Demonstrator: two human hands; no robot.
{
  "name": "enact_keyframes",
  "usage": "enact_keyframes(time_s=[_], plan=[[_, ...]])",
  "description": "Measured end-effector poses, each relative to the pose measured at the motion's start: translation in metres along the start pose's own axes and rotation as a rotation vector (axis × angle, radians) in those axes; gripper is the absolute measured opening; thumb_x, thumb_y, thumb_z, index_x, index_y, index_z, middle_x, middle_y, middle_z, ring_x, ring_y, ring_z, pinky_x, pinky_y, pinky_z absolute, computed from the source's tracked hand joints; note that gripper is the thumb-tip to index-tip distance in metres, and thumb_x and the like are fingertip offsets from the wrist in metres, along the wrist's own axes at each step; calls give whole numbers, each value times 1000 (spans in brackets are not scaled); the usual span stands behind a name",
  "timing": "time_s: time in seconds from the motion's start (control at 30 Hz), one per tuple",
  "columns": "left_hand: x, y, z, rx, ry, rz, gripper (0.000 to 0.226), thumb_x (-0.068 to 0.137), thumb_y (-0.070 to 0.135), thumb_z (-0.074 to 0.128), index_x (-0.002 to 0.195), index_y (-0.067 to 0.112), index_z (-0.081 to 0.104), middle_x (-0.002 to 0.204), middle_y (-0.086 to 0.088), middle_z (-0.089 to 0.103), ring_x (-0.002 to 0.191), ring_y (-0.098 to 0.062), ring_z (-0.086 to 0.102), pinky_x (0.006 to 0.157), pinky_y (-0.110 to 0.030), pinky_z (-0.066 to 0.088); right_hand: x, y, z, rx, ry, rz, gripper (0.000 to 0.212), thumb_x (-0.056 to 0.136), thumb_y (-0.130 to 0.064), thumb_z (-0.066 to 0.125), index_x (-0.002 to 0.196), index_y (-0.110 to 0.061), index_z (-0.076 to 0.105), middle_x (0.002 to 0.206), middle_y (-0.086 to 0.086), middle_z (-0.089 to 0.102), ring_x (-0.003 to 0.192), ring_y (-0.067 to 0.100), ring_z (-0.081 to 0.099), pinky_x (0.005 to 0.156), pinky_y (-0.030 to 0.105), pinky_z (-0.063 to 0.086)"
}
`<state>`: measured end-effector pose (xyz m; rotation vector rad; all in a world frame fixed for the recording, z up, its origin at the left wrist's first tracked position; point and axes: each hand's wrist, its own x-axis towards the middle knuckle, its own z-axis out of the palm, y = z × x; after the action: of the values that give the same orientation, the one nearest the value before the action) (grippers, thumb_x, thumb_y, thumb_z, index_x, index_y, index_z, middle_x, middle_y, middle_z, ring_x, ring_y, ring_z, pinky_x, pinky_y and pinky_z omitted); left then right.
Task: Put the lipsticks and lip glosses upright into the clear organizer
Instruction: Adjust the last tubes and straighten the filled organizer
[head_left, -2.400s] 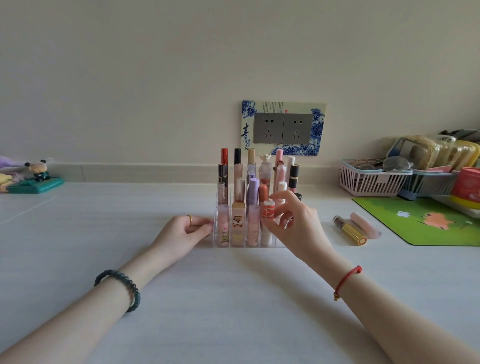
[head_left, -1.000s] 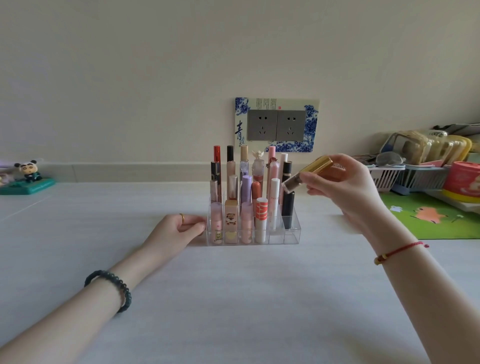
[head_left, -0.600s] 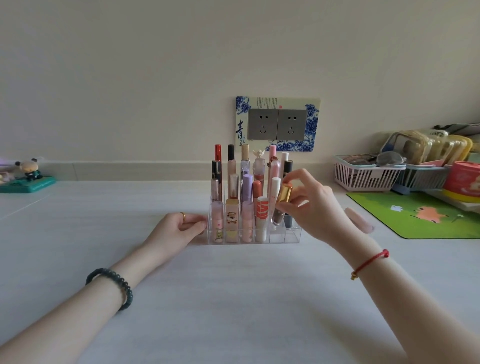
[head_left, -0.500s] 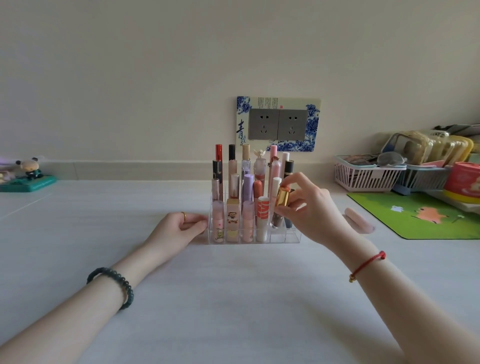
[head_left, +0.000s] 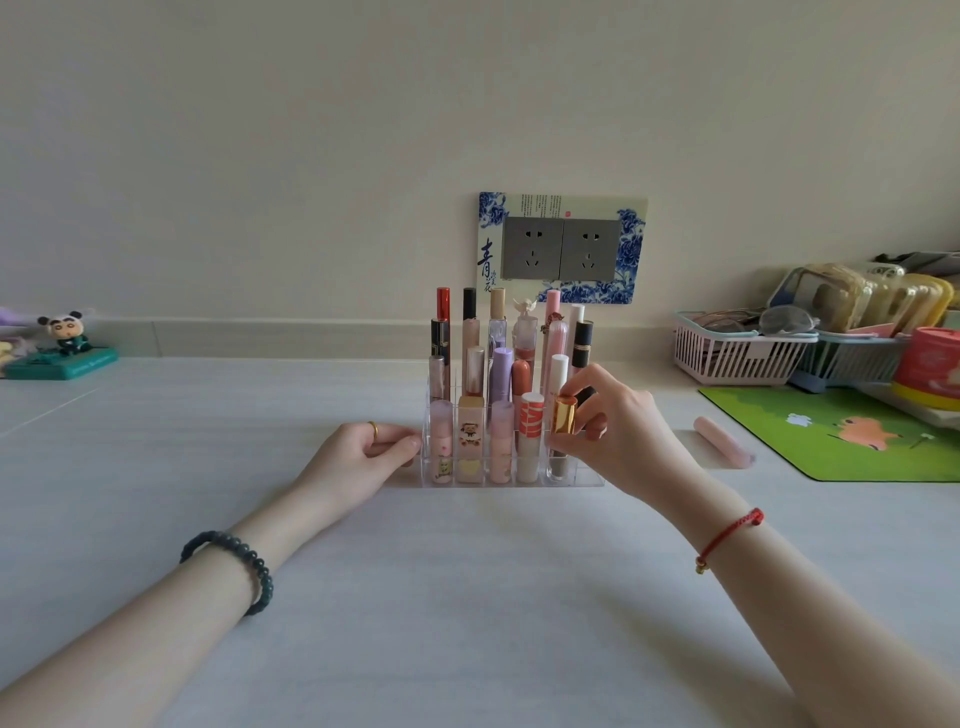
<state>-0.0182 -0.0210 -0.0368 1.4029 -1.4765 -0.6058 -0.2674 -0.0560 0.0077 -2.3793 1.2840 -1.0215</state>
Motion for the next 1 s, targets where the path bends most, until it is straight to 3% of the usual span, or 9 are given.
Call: enact_keyframes(time_s=[0.1, 0.3, 0.43, 0.53, 0.7, 0.77, 0.9, 1.0], plan=[[0, 2, 0, 4, 6, -5, 19, 87, 12, 57, 102, 6, 67, 97, -4, 69, 87, -6, 61, 85, -19, 44, 0, 1, 1, -11, -10, 4, 39, 72, -21, 74, 99, -20, 46, 81, 0, 62, 71, 14, 61, 63, 20, 49], [-2, 3, 0, 5, 2, -18, 20, 87, 15, 58, 102, 7, 68, 101, -4, 70, 93, -10, 63, 91, -25, 44, 1, 2, 1, -24, -3, 3, 41, 71, -23, 74, 102, -19, 47, 81, 0, 62, 65, 8, 57, 58, 15, 46], [-3, 3, -1, 18, -2, -21, 18, 87, 17, 59, 100, 12, 69, 100, 1, 70, 94, -6, 63, 94, -26, 44, 1, 4, -1, -44, 1, 2, 44, 70, -26, 75, 104, -19, 49, 82, -1, 64, 62, 3, 55, 55, 12, 45], [-3, 4, 0, 13, -2, -12, 12, 86, 18, 59, 93, 20, 69, 95, 9, 69, 80, 9, 63, 85, -17, 45, 1, 3, -8, -54, 22, 4, 46, 68, -31, 76, 105, -20, 51, 82, -1, 65, 61, 3, 55, 53, 10, 41], [-2, 3, 0, 13, 5, 5, 13, 87, 18, 58, 94, 18, 69, 83, 18, 68, 73, 14, 61, 69, -3, 44, 4, -3, -29, 29, 267, -35, 27, 72, -29, 72, 93, -19, 59, 69, -11, 61, 62, 6, 59, 58, 10, 45], [-2, 4, 1, -7, 6, -3, 12, 87, 19, 58, 90, 23, 68, 80, 20, 69, 73, 13, 62, 69, -5, 44, 7, 0, -37, 86, 390, -40, 19, 74, -23, 71, 90, -16, 63, 68, -7, 62, 62, 8, 60, 62, 13, 49], [-2, 2, 1, -4, 11, -6, 16, 87, 21, 57, 82, 31, 68, 72, 24, 70, 73, 12, 62, 72, -9, 44, 16, 21, -56, 89, 546, -1, 8, 76, -18, 70, 83, -17, 65, 64, -10, 60, 54, 0, 56, 58, 5, 45], [-3, 1, 2, 3, 21, 7, 14, 88, 23, 55, 85, 26, 69, 78, 18, 70, 72, 13, 61, 68, -1, 43, 16, 54, -71, -43, 555, 107, 10, 76, -14, 68, 85, -11, 68, 71, 3, 66, 60, 11, 57, 70, 23, 47]])
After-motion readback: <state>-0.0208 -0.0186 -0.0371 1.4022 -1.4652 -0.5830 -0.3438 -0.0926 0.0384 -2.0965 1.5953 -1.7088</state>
